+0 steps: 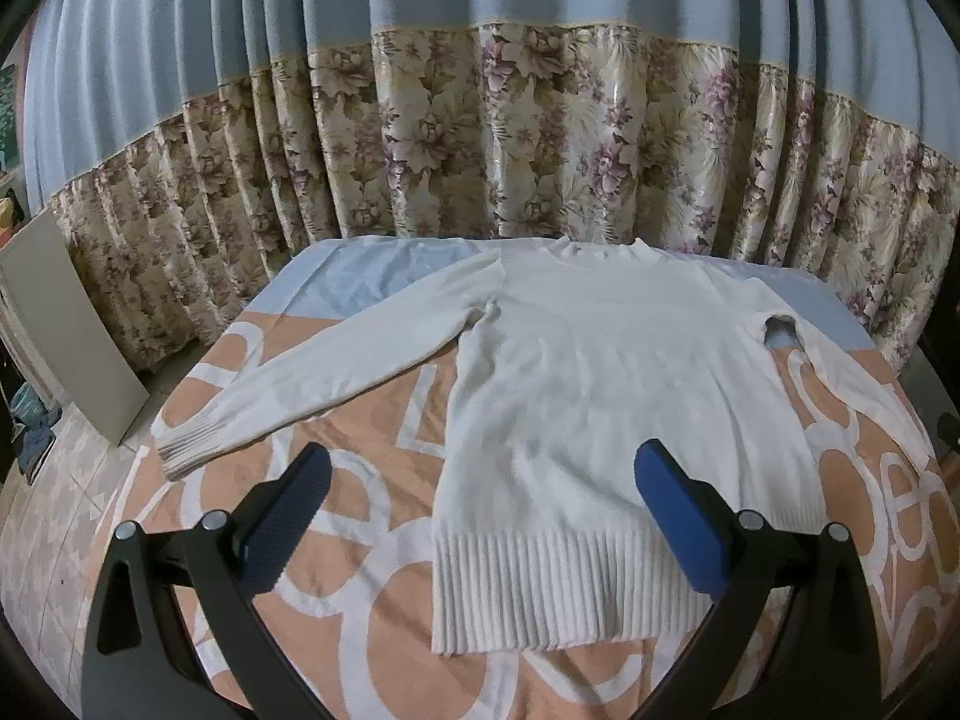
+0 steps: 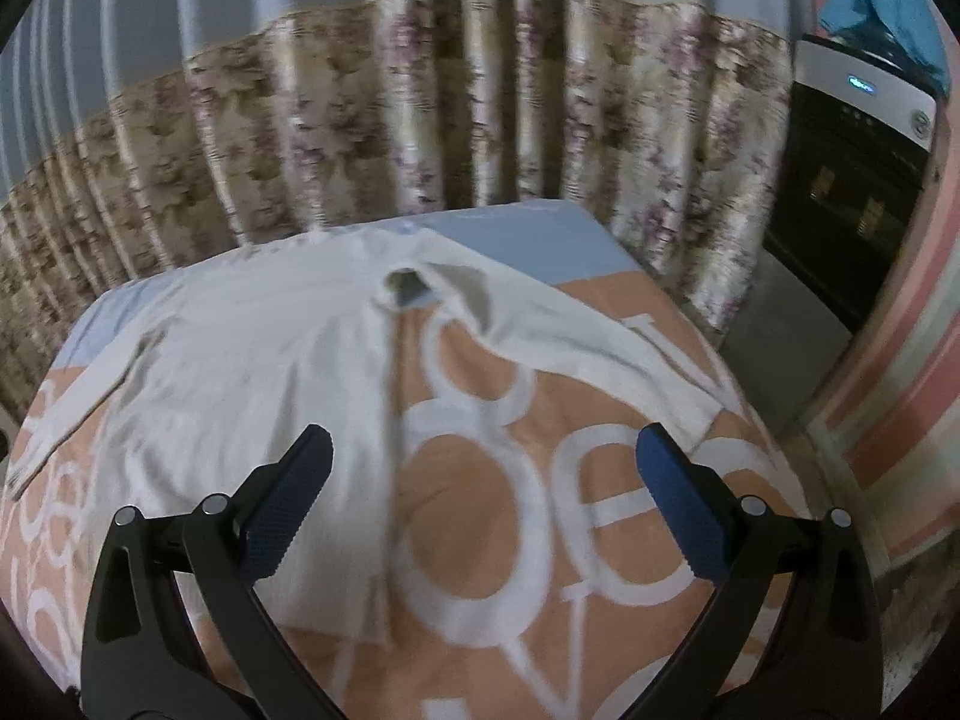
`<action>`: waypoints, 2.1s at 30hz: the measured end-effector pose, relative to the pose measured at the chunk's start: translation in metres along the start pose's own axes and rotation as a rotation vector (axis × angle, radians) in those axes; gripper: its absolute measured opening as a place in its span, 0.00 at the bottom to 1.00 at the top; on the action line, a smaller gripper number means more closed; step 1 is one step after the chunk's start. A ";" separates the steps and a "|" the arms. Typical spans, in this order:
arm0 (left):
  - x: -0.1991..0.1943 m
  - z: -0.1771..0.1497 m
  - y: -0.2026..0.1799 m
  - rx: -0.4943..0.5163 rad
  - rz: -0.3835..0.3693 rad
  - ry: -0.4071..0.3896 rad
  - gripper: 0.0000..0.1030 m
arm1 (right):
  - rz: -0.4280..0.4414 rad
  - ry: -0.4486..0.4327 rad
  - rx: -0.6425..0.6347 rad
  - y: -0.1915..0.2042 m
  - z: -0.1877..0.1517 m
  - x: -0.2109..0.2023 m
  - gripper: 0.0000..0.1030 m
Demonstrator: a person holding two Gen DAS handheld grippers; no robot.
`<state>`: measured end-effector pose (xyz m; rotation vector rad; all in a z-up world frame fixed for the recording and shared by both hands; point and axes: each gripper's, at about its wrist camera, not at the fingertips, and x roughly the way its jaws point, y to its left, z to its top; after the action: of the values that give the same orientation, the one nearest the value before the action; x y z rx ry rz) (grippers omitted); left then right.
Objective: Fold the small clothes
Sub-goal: 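Move the right gripper to the sweater's sleeve cuff and grasp it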
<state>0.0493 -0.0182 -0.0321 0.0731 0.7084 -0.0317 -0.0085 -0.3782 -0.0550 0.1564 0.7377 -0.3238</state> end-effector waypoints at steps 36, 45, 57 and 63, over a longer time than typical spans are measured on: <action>0.070 -0.031 -0.233 0.177 -0.144 0.089 0.98 | -0.007 0.204 0.149 -0.186 -0.017 0.141 0.71; 0.072 -0.028 -0.231 0.173 -0.148 0.082 0.98 | 0.047 0.207 0.161 -0.168 -0.008 0.148 0.15; 0.086 0.004 -0.187 0.156 -0.135 0.031 0.98 | 0.067 0.096 0.096 -0.118 0.038 0.122 0.12; 0.103 0.022 -0.150 0.154 -0.119 0.021 0.98 | 0.161 0.052 0.058 -0.053 0.069 0.124 0.11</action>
<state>0.1334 -0.1701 -0.0907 0.1793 0.7297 -0.1995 0.1034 -0.4743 -0.0907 0.2783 0.7626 -0.1881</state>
